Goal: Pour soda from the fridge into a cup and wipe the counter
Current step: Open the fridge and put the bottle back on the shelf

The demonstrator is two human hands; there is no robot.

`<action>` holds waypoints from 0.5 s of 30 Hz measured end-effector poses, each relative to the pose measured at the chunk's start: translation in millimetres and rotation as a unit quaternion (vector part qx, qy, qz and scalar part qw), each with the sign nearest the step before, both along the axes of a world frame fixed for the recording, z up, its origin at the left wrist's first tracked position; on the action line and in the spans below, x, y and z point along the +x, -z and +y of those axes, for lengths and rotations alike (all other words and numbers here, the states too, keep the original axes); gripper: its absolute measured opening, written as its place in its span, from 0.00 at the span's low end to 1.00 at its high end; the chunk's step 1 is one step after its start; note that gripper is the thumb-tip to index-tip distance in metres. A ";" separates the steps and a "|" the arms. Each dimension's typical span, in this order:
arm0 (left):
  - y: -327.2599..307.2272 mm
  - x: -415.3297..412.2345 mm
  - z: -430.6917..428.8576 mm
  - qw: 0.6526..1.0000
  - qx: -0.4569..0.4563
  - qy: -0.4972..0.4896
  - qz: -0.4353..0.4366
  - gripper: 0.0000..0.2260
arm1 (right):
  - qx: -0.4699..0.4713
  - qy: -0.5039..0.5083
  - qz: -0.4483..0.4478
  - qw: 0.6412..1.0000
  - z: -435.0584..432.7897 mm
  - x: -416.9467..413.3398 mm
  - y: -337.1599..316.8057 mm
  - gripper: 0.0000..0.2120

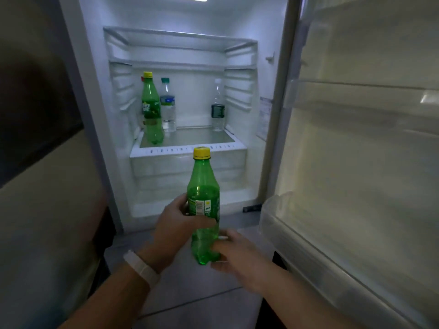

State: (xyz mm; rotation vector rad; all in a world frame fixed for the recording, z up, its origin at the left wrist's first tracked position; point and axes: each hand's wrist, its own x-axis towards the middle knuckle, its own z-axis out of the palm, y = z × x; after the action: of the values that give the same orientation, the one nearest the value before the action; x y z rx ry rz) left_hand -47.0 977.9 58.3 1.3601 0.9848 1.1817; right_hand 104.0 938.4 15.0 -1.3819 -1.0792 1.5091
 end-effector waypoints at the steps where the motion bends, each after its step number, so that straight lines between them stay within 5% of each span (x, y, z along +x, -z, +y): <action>1: -1.3 -2.4 13.7 1.000 -0.002 0.001 -0.003 0.24 | -0.001 0.008 0.006 1.000 13.2 -3.7 -1.3 0.16; 11: -46.8 -12.4 114.2 1.000 0.012 -0.005 -0.020 0.18 | 0.041 0.043 -0.018 0.998 120.2 -26.9 -52.3 0.19; 15: -69.9 -11.9 149.2 0.999 0.036 -0.006 -0.008 0.18 | 0.055 0.014 -0.023 0.998 159.7 -23.3 -78.7 0.12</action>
State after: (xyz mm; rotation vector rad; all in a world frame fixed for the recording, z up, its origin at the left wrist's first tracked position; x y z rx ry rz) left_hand -59.0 1127.1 128.2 1.4011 0.9481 1.2460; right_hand 80.7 1098.1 93.7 -1.3570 -1.1484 1.3830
